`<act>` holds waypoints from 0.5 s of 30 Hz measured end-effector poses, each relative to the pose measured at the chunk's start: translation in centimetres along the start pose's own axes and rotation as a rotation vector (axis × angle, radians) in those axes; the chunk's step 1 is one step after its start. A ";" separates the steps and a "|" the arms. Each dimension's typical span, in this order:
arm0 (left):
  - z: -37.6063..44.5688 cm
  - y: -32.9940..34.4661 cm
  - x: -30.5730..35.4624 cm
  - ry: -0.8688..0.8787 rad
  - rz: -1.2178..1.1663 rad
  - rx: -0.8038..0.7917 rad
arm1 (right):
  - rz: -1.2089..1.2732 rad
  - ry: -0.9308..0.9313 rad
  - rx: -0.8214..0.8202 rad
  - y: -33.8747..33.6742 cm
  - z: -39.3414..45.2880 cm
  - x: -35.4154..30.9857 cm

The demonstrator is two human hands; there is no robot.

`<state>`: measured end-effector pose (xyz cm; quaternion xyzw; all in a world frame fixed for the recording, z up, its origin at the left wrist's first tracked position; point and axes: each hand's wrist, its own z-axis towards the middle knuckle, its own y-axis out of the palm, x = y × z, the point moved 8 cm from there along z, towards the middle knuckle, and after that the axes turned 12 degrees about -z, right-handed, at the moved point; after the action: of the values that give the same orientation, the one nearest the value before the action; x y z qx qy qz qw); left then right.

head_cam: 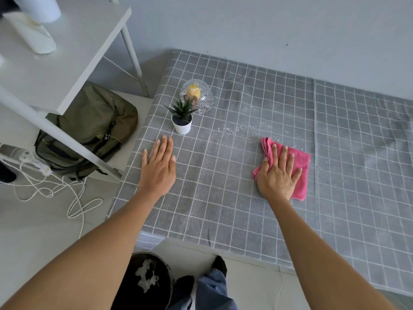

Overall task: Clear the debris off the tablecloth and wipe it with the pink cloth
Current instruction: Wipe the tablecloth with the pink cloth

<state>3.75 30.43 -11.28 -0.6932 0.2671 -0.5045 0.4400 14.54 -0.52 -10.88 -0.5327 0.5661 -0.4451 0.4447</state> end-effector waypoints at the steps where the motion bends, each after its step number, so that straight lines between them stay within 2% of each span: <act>1: -0.5 0.3 0.6 0.002 -0.006 0.000 | 0.004 -0.002 -0.001 0.0 0.0 0.0; 10: 1.3 3.0 7.7 0.154 -0.092 -0.042 | 0.080 -0.018 0.008 0.1 0.1 -1.4; 15: 1.8 3.1 6.9 0.061 0.001 0.030 | 0.049 -0.212 0.009 0.0 1.3 -8.3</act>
<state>8.04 23.96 -11.04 -0.6707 0.2734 -0.5290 0.4423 16.09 7.70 -10.85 -0.5609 0.5266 -0.3778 0.5152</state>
